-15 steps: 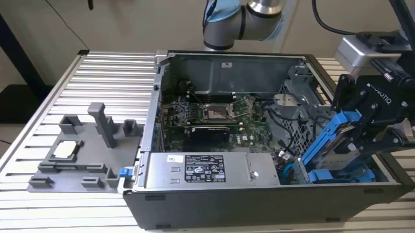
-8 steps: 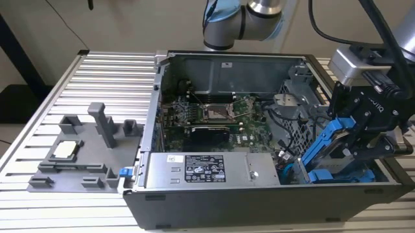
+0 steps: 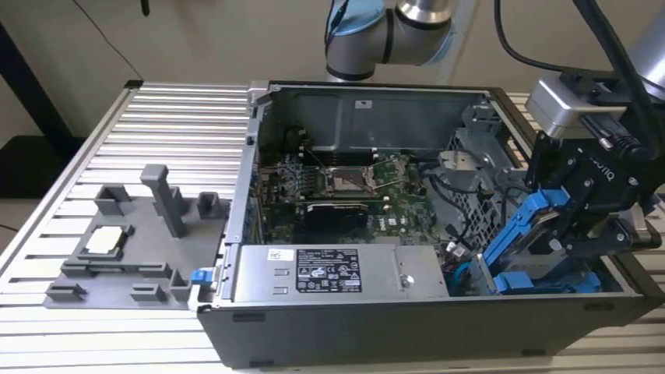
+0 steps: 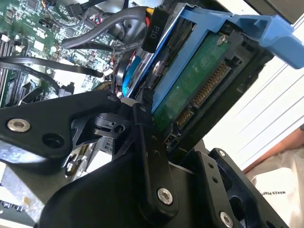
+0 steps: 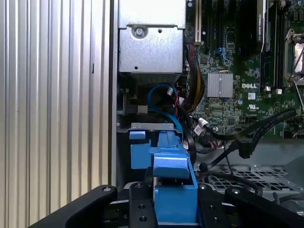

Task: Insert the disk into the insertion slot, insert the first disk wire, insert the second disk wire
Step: 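Insert the disk into the insertion slot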

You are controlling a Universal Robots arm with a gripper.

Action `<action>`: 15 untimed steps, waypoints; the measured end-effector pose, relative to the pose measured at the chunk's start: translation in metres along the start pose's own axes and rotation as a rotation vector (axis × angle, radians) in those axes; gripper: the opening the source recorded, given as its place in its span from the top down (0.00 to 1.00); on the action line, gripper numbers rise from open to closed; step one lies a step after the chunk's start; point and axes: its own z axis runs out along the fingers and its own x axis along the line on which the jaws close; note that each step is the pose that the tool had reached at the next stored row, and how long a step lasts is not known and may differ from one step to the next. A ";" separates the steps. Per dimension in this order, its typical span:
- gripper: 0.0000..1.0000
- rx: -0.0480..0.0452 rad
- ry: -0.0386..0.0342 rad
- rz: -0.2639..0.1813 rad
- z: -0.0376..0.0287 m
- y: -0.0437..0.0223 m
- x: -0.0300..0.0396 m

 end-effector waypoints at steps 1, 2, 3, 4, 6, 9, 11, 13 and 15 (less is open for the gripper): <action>0.67 0.0000 0.0000 0.000 0.0000 0.0000 0.0000; 0.67 0.0000 0.0000 0.000 0.0000 0.0000 0.0000; 0.67 0.0000 0.0000 0.000 0.0001 0.0000 0.0000; 0.66 0.0000 0.0002 0.000 0.0000 0.0000 0.0000; 0.53 0.0000 0.0000 0.000 0.0002 0.0000 0.0000; 0.47 0.0000 0.0000 0.000 0.0002 0.0000 0.0000; 0.47 0.0000 0.0000 0.000 0.0002 0.0000 0.0000; 0.47 0.0000 0.0012 0.000 -0.0013 0.0001 -0.0005; 0.47 0.0000 0.0052 0.000 -0.0045 0.0002 -0.0009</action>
